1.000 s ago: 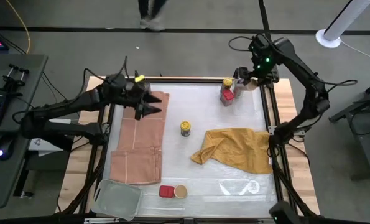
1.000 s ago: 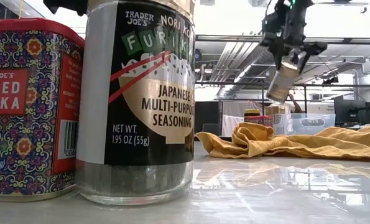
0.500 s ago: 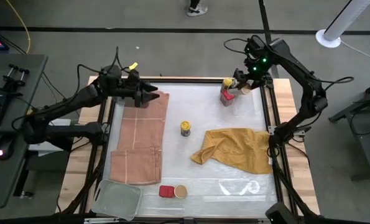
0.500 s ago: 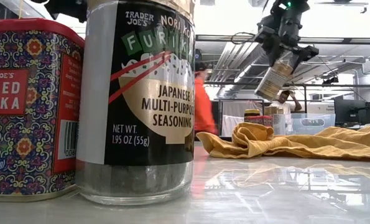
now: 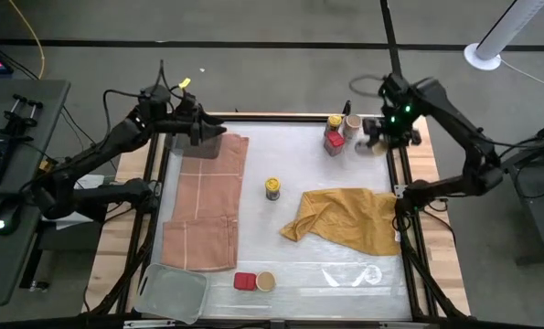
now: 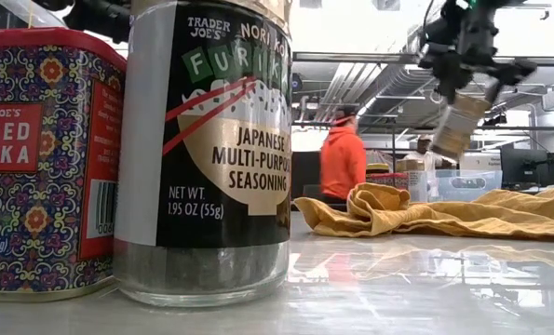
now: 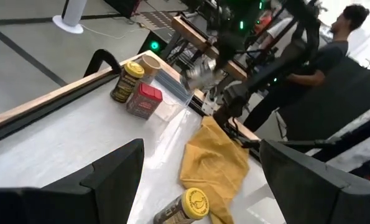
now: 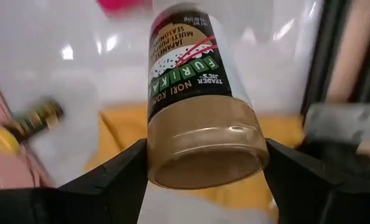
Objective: Sort spices by type
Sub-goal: Put the right gold seasoning bottle into the transparent bin
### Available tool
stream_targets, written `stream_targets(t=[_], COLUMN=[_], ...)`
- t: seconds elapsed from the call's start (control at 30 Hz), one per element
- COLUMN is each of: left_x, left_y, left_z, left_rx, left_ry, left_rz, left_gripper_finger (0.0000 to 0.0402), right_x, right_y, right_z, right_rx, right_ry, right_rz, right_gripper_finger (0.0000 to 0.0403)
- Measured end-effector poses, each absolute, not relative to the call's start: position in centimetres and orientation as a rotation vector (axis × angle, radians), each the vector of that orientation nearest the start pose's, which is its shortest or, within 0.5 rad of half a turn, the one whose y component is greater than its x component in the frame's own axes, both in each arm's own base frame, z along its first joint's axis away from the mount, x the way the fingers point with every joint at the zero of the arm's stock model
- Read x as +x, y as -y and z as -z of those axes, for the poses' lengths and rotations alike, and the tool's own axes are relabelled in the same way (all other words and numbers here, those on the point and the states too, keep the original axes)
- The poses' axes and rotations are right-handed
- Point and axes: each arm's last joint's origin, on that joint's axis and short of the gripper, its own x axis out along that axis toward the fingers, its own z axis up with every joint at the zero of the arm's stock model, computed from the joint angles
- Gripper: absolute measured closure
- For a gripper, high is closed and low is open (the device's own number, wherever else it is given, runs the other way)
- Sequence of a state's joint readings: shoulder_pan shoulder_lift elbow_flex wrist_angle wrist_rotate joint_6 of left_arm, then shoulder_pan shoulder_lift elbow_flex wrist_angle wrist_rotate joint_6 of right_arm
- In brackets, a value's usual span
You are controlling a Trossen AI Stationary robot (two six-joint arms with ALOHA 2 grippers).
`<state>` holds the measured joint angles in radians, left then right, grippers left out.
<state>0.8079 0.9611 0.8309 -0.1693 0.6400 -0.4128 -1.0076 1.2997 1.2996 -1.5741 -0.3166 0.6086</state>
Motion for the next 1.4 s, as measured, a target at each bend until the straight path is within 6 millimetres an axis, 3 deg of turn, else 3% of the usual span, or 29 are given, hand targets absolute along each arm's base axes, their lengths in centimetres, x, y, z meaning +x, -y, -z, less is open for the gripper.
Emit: stream_targets(t=[0.1, 0.27, 0.53, 0.63, 1.03, 1.4], left_x=[15.3, 15.2, 15.2, 15.2, 15.2, 15.2], left_y=[-13.9, -14.1, -14.0, -14.0, -14.0, -14.0], left_z=[-32.1, -32.1, -32.1, -32.1, -32.1, -32.1], left_rx=[-0.614, -0.625, -0.642, -0.642, -0.630, -0.624], left_ry=[-0.182, -0.179, -0.178, -0.178, -0.180, -0.179], left_rz=[-0.213, -0.222, -0.214, -0.213, -0.207, -0.207], left_gripper_finger=[0.0096, 0.0096, 0.0096, 0.0096, 0.0096, 0.0096], right_x=[11.0, 11.3, 11.9, 11.9, 14.8, 16.5], right_y=[15.4, 16.3, 17.6, 18.5, 23.1, 25.3], right_z=[-30.2, -29.6, -34.0, -34.4, -28.9, -26.3], right_rx=[1.539, 1.456, 1.372, 1.358, 1.327, 1.317], right_ry=[-1.201, -1.249, -1.084, -1.082, -1.359, -1.333], right_rz=[0.900, 0.942, 0.932, 0.998, 1.091, 1.111], right_gripper_finger=[0.0124, 0.0124, 0.0124, 0.0124, 0.0124, 0.0123])
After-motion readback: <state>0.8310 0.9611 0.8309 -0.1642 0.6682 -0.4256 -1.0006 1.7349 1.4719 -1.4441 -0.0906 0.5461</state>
